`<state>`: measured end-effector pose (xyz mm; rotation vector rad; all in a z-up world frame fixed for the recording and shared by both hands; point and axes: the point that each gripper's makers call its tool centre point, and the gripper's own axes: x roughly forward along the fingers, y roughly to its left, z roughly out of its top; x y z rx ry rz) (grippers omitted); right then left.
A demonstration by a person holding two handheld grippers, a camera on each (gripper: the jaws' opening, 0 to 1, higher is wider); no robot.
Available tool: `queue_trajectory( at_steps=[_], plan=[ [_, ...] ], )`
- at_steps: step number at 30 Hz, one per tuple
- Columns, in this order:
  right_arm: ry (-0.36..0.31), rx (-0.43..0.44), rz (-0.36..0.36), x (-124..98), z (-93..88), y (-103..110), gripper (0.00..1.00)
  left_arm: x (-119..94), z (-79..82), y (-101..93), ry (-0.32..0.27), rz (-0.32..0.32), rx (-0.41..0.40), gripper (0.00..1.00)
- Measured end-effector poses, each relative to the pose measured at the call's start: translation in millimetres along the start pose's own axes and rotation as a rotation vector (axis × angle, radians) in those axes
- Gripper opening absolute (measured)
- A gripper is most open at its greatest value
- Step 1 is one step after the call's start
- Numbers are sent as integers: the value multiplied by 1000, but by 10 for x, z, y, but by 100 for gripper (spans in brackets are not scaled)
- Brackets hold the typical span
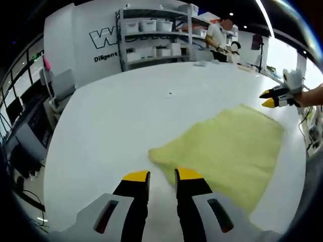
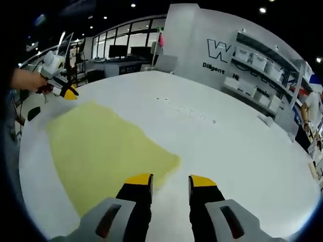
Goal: Fold the garment on the visible template until the final outline fits inside the template.
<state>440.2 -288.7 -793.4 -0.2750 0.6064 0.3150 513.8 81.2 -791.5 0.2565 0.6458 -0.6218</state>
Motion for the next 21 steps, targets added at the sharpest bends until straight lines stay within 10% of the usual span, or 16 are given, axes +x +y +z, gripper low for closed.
queue_trajectory(
  at_steps=[21],
  plan=[
    [-35,49,114,-397,-294,470,33,-423,-492,-366,0,-80,47,25]
  ],
)
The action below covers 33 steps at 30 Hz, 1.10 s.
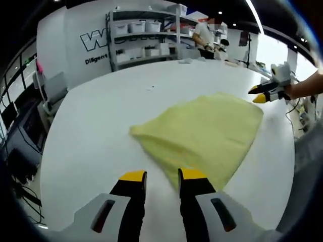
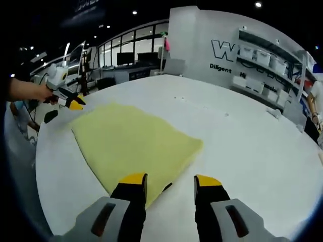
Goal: Fold the garment on the visible template until the final outline fits inside the template.
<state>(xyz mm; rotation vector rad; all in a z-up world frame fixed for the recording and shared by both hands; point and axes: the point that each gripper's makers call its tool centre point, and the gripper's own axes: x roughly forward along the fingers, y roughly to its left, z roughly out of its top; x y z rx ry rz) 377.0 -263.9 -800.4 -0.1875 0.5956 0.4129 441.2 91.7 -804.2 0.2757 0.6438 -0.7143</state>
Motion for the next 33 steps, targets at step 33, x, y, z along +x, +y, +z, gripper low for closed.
queue_trajectory(
  at_steps=[33],
  plan=[
    [32,38,74,-219,-412,454,14,-123,-464,-472,12,-114,2,21]
  ],
)
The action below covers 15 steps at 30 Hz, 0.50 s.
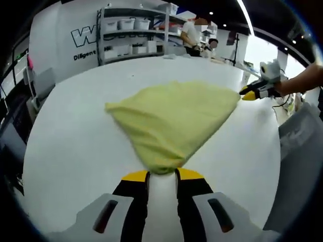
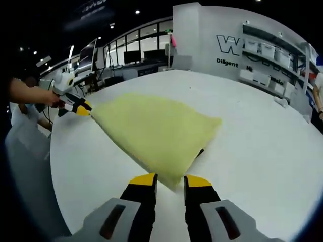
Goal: Fold the garment on the visible template until the final outline fits inside the template.
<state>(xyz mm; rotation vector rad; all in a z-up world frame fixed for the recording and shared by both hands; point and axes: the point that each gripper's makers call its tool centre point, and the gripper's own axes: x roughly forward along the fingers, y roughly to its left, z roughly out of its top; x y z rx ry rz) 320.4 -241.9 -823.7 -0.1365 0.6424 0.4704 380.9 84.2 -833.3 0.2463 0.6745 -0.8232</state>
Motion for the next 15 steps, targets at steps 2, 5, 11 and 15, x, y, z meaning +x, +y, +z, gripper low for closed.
queue_trajectory(
  at_steps=[2,5,11,15],
  plan=[
    [2,2,3,4,-2,11,13,12,1,6,2,0,-3,20],
    [1,6,7,6,3,14,11,39,24,-1,-2,-5,-10,19],
    [9,2,3,-15,9,-20,4,78,50,28,3,-13,-10,19],
    [17,0,-2,-26,2,-42,0,71,39,42,15,-16,9,5]
  ],
)
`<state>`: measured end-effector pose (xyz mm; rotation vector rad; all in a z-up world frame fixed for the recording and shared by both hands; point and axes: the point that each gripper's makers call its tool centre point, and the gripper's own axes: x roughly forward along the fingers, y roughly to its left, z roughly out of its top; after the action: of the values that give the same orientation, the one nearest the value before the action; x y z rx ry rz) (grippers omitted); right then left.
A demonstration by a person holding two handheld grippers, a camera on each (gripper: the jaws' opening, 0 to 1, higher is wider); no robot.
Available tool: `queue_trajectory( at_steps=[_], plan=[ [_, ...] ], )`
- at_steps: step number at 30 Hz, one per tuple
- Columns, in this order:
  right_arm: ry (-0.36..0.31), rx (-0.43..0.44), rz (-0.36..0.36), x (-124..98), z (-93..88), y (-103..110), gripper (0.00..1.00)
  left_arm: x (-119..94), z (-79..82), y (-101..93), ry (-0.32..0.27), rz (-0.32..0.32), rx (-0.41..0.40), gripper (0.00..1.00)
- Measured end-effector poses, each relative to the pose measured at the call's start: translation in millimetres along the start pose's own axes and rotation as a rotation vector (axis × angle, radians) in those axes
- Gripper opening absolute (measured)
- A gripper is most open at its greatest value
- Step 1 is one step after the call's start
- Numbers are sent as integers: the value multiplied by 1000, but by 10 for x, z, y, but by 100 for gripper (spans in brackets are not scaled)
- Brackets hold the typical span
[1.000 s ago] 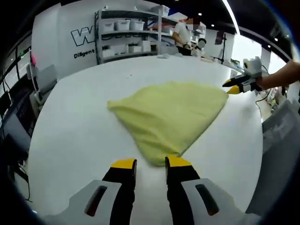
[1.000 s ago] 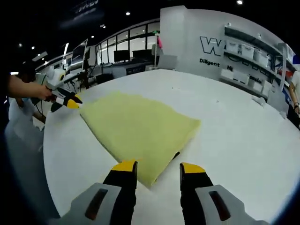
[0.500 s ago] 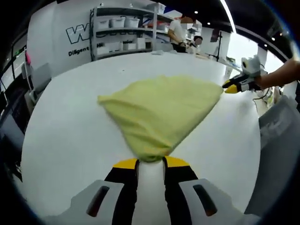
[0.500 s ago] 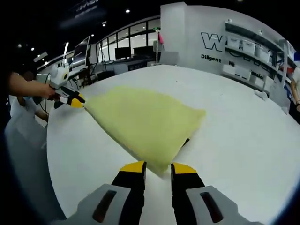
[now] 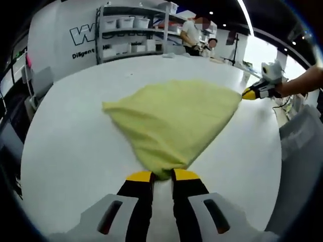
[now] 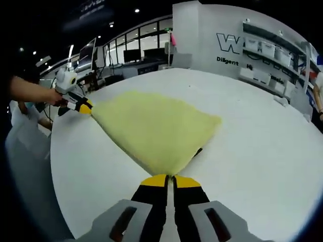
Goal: Fold the garment on the visible template until the final outline fits inside the template.
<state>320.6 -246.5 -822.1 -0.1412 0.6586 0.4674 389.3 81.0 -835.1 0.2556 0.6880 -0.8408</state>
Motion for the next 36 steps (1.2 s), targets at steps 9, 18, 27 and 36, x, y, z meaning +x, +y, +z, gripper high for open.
queue_trajectory(
  at_steps=[9,18,27,36],
  plan=[
    [-21,-4,-19,-65,20,-1,0,-141,-18,-8,-7,11,22,3],
    [-44,3,-32,-192,4,11,0,-358,-110,-67,-5,8,73,3],
    [-45,-5,-26,-294,-78,176,0,-462,-261,-146,-2,15,39,3],
    [-42,2,-27,-343,-143,281,0,-554,-338,-200,-4,24,27,3]
  ],
)
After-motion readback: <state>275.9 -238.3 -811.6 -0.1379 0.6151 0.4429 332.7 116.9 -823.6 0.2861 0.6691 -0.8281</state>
